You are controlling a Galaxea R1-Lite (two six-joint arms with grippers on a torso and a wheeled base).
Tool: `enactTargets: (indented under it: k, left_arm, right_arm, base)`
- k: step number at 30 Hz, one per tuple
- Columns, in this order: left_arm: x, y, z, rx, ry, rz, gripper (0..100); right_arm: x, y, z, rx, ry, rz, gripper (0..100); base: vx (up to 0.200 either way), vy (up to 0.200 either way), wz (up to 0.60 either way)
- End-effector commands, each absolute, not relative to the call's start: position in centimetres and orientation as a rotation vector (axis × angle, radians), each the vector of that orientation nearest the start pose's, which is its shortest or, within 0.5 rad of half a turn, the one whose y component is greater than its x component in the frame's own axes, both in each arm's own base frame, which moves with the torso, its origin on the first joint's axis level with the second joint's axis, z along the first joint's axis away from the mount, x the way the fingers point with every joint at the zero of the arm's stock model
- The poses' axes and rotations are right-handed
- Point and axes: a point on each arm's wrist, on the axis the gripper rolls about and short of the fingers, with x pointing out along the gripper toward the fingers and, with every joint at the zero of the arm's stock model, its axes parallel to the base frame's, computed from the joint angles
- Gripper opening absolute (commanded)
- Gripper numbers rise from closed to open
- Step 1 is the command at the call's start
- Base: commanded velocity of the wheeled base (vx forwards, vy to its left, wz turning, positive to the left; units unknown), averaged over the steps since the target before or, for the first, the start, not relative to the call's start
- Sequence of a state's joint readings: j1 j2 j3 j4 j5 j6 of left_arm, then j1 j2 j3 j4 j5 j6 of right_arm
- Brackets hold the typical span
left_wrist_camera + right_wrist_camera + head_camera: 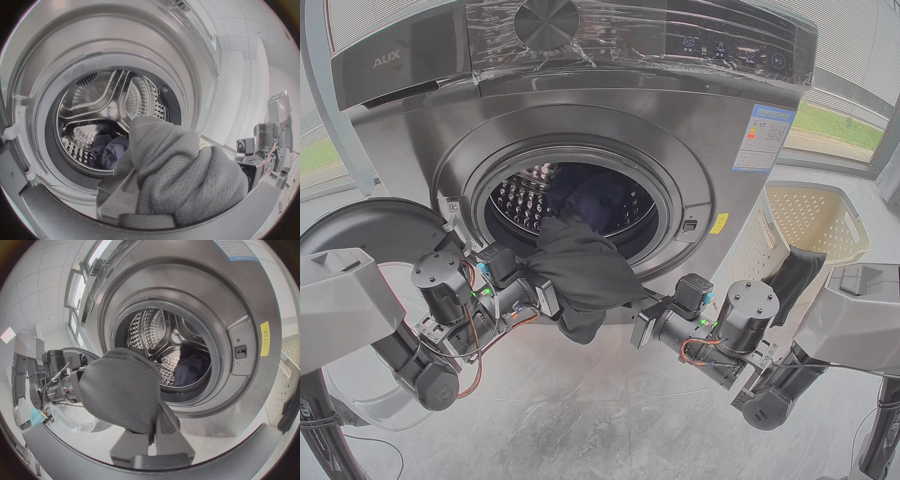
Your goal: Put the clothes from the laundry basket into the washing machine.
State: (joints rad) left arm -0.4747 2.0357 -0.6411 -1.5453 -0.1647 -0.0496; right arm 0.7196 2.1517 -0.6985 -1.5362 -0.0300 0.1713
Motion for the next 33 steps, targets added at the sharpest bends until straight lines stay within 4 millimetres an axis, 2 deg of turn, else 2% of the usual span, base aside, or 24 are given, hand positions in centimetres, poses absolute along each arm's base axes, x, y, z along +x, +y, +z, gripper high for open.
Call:
enactTargets:
  k: [1, 2, 3, 6, 8, 10, 11, 13, 14, 15, 19, 23, 28, 33]
  left_arm:
    - [29.3, -15.5, 13.6, -0.077, -0.161, -0.644, 0]
    - [29.2, -15.5, 13.5, -0.076, -0.156, -0.644, 0]
    - [29.1, -15.5, 13.4, -0.075, -0.152, -0.644, 0]
    - [28.9, -15.3, 13.5, -0.075, -0.152, -0.641, 0]
    - [28.4, -15.0, 13.7, -0.075, -0.152, -0.641, 0]
    - [28.0, -14.8, 13.5, -0.073, -0.138, -0.641, 0]
    - [27.0, -14.1, 13.3, -0.069, -0.11, -0.647, 0]
    - [26.3, -13.6, 13.4, -0.07, -0.1, -0.645, 0]
    - [26.0, -13.4, 13.4, -0.075, -0.093, -0.645, 0]
    - [25.8, -13.2, 13.4, -0.079, -0.089, -0.644, 0]
    - [25.8, -12.9, 13.2, -0.064, -0.086, -0.632, 0]
    - [25.6, -13.1, 13.3, -0.066, -0.085, -0.643, 0]
    - [25.5, -13.1, 12.7, -0.063, -0.06, -0.643, 0]
    - [25.2, -13.3, 12.4, -0.063, -0.047, -0.653, 0]
  right_arm:
    - [27.2, 24.3, 9.1, 0.192, -0.016, 0.707, 0]
    - [27.0, 24.4, 9.4, 0.197, -0.029, 0.714, 0]
    - [26.8, 24.5, 9.9, 0.204, -0.041, 0.721, 100]
    - [25.6, 24.2, 11.4, 0.207, -0.058, 0.744, 100]
    - [23.9, 23.4, 11.6, 0.182, -0.033, 0.777, 100]
    - [22.9, 22.9, 11.4, 0.16, -0.014, 0.804, 100]
    - [20.2, 21.2, 10.7, 0.084, 0.045, 0.887, 100]
    - [19.5, 20.7, 10.4, 0.067, 0.066, 0.909, 100]
    - [17.7, 19.3, 9.5, 0.036, 0.132, 0.943, 100]
    - [17.4, 19.0, 9.2, 0.032, 0.15, 0.943, 100]
    - [17.1, 17.7, 8.5, 0.026, 0.198, 0.917, 100]
    - [18.5, 15.6, 8.2, 0.019, 0.213, 0.811, 100]
    - [19.5, 14.3, 8.0, 0.024, 0.219, 0.746, 100]
    - [19.4, 14.1, 7.8, 0.025, 0.232, 0.743, 100]
  base:
    - [0.0, 0.0, 0.0]
    - [0.0, 0.0, 0.0]
    - [0.0, 0.0, 0.0]
    - [0.0, 0.0, 0.0]
    - [0.0, 0.0, 0.0]
    - [0.0, 0.0, 0.0]
    - [0.0, 0.0, 0.0]
    - [0.0, 0.0, 0.0]
    - [0.0, 0.0, 0.0]
    - [0.0, 0.0, 0.0]
    - [0.0, 0.0, 0.0]
    - [0.0, 0.0, 0.0]
    - [0.0, 0.0, 0.0]
    - [0.0, 0.2, 0.0]
